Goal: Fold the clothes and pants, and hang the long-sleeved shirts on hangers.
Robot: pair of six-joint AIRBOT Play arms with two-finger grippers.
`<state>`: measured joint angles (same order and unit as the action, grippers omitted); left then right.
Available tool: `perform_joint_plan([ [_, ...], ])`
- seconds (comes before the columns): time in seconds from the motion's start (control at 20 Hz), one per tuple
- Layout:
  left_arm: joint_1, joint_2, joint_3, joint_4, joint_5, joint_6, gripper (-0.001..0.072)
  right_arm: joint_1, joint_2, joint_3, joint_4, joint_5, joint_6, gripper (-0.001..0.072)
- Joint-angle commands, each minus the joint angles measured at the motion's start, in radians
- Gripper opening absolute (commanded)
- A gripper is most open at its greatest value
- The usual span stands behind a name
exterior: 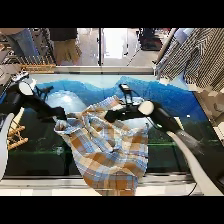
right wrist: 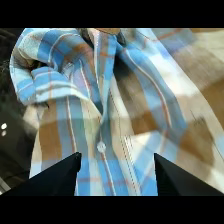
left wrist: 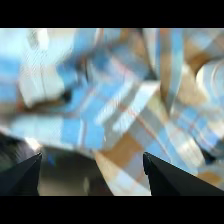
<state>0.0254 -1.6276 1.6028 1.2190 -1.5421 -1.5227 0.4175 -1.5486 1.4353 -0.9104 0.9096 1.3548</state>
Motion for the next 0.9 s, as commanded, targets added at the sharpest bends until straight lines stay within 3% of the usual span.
perform_joint_plan([
  [0.0, 0.014, 0.018, -0.144, 0.002, -0.034, -0.098, 0.069, 0.014, -0.301, 0.272, 0.132, 0.095, -0.118, 0.0522],
  [0.2, 0.046, 0.063, -0.262, -0.001, 0.094, -0.118, 0.069, 0.014, -0.579, 0.641, 0.133, 0.251, -0.044, 0.0516],
  [0.45, 0.05, 0.061, -0.309, -0.001, 0.317, -0.162, 0.0689, 0.022, -0.68, 0.655, 0.217, 0.248, -0.058, 0.0496],
  [0.5, 0.05, 0.059, -0.309, -0.001, 0.361, -0.171, 0.0685, 0.027, -0.686, 0.654, 0.243, 0.237, -0.077, 0.0462],
  [0.65, 0.05, 0.016, -0.309, -0.001, 0.372, -0.172, 0.049, 0.047, -0.701, 0.654, 0.307, 0.17, -0.086, 0.0441],
  [0.7, 0.049, 0.002, -0.309, -0.002, 0.344, -0.142, 0.034, 0.054, -0.71, 0.654, 0.332, 0.167, -0.093, 0.0422],
  [0.75, 0.049, -0.008, -0.309, -0.018, 0.306, -0.08, 0.0125, 0.063, -0.719, 0.654, 0.343, 0.161, -0.093, 0.0398],
  [0.8, 0.05, -0.008, -0.309, -0.035, 0.269, -0.014, 0.0012, 0.073, -0.726, 0.653, 0.341, 0.142, -0.092, 0.0346],
  [0.85, 0.052, -0.005, -0.309, -0.035, 0.24, 0.003, 0.0012, 0.083, -0.732, 0.654, 0.341, 0.129, -0.088, 0.0274],
])
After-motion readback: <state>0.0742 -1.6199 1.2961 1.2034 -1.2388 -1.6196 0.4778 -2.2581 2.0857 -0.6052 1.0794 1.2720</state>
